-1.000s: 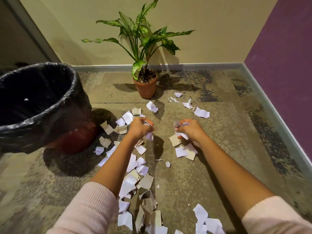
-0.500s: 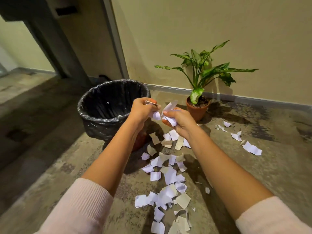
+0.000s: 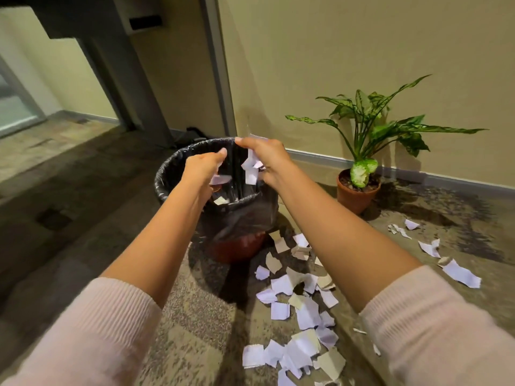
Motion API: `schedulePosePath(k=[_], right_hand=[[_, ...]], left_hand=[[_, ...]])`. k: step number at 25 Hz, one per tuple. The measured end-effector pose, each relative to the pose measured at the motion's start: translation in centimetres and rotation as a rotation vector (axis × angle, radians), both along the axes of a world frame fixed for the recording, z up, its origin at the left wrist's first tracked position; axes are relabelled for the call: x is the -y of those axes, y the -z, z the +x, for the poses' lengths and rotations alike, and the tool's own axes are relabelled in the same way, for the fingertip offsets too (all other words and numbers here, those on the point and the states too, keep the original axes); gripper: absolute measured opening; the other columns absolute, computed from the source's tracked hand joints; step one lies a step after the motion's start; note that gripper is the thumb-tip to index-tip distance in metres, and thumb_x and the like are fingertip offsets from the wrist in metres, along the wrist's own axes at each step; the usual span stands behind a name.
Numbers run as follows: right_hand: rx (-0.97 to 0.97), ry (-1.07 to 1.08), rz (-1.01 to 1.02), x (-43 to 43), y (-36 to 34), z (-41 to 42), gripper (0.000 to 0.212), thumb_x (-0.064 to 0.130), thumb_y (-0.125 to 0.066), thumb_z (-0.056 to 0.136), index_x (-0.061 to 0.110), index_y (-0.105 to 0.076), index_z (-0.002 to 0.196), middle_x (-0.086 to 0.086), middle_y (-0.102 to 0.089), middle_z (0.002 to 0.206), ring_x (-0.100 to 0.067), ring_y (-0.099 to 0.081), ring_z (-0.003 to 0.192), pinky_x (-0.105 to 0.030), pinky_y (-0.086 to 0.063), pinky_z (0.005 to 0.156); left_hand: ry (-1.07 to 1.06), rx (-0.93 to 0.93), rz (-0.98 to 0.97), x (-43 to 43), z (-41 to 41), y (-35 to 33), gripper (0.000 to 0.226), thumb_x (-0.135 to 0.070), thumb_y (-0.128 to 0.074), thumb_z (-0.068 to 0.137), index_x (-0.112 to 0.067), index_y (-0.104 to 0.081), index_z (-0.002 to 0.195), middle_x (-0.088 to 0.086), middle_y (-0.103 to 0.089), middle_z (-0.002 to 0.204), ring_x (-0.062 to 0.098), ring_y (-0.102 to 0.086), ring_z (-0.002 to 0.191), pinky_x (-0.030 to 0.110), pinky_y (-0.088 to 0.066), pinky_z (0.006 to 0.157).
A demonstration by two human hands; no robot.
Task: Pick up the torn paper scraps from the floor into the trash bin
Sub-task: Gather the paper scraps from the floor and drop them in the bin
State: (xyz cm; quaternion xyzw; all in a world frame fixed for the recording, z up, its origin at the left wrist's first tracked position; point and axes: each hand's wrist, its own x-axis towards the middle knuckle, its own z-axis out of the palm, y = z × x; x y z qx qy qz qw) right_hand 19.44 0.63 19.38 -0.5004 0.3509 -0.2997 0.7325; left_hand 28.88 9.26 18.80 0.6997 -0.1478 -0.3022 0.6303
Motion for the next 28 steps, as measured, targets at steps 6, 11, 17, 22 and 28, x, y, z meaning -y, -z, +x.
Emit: schedulePosePath(k=[6, 11, 17, 22, 28], right_hand=[[-0.012, -0.152, 0.058, -0.2, 0.4, 1.2, 0.104, 0.067, -0.087, 0.029, 0.022, -0.065, 0.120, -0.007, -0.059, 0.133, -0.026, -0.057, 0.122, -0.050, -0.044, 0.104], [-0.020, -0.126, 0.131, -0.1, 0.4, -1.0, 0.074, 0.054, -0.060, 0.086, 0.014, -0.040, 0.145, -0.013, -0.031, 0.153, -0.032, -0.024, 0.144, -0.046, -0.024, 0.118], [-0.012, -0.033, 0.095, 1.0, 1.9, -7.4, 0.026, 0.037, -0.061, 0.090, 0.013, -0.061, 0.098, -0.010, -0.056, 0.097, -0.012, -0.062, 0.071, -0.034, -0.046, 0.097], [-0.179, 0.044, 0.037, 1.3, 5.9, -15.1, 0.030, 0.026, -0.069, 0.084, 0.011, -0.065, 0.109, -0.007, -0.061, 0.100, -0.021, -0.061, 0.097, -0.036, -0.053, 0.086], [-0.570, 0.022, 0.041, 0.7, 13.6, -25.1, 0.031, 0.014, -0.064, 0.081, 0.011, -0.066, 0.112, -0.002, -0.062, 0.096, -0.018, -0.057, 0.089, -0.037, -0.051, 0.082]], left_hand=[[0.043, -0.081, 0.069, -0.6, -0.6, 0.2, 0.073, -0.069, -0.034, 0.092, -0.017, -0.044, 0.142, 0.001, -0.044, 0.142, 0.030, -0.037, 0.137, 0.047, -0.039, 0.095], [0.032, -0.044, 0.036, -0.8, -1.7, 0.3, 0.069, -0.066, -0.033, 0.094, -0.016, -0.048, 0.139, 0.004, -0.050, 0.139, 0.028, -0.039, 0.135, 0.043, -0.034, 0.096], [0.057, 0.166, -0.179, 0.3, -7.0, 1.2, 0.025, -0.035, -0.053, 0.097, -0.019, -0.066, 0.111, -0.004, -0.067, 0.108, 0.010, -0.062, 0.105, 0.033, -0.049, 0.088], [0.334, 0.263, -0.117, 2.3, -14.2, 5.1, 0.022, -0.022, -0.061, 0.093, -0.013, -0.067, 0.112, 0.005, -0.069, 0.103, 0.013, -0.063, 0.095, 0.025, -0.050, 0.074], [0.657, 0.207, 0.106, 2.8, -22.6, 13.4, 0.020, -0.012, -0.062, 0.091, -0.007, -0.067, 0.110, 0.006, -0.068, 0.098, 0.014, -0.062, 0.088, 0.012, -0.047, 0.062]])
